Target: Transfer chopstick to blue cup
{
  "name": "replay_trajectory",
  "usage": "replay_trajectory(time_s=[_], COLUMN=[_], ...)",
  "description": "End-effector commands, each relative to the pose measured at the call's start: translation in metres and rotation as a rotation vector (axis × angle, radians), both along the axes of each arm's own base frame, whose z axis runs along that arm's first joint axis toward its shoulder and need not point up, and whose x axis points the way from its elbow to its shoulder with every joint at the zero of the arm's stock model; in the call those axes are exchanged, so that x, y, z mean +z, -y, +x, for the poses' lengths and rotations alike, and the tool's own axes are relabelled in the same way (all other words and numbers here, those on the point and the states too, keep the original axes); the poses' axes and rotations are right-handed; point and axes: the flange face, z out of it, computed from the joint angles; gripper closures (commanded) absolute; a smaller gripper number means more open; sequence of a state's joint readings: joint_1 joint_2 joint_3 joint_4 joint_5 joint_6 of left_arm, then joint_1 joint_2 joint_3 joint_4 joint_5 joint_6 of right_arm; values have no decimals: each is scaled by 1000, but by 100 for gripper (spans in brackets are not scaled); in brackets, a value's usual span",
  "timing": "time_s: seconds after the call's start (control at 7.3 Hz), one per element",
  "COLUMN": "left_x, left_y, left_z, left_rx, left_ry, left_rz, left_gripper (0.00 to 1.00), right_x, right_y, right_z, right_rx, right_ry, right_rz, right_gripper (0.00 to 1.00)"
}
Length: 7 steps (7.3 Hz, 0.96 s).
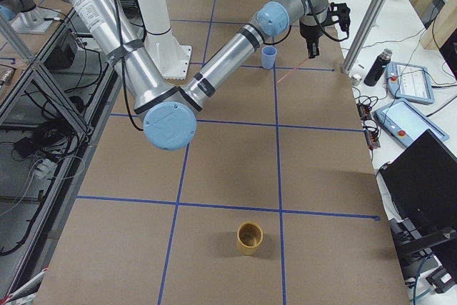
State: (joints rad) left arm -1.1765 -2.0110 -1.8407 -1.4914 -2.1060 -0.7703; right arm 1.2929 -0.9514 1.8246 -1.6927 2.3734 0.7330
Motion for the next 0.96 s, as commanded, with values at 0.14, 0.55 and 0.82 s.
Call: replay_trajectory(time_s=[0.14, 0.55, 0.82], left_x=[62, 87, 92], left_y=[-1, -7, -7], left_z=[-68, -85, -85], left_rx=[10, 56, 57], left_ry=[75, 113, 116], left_rz=[8, 23, 11], left_gripper=[1, 1, 1], right_x=[-92, -131, -161], right_y=[-33, -29, -27], right_z=[-152, -206, -253], right_rx=[48, 38, 36], right_ry=[-2, -32, -67], right_rz=[-33, 8, 38], right_gripper=[100, 100, 100])
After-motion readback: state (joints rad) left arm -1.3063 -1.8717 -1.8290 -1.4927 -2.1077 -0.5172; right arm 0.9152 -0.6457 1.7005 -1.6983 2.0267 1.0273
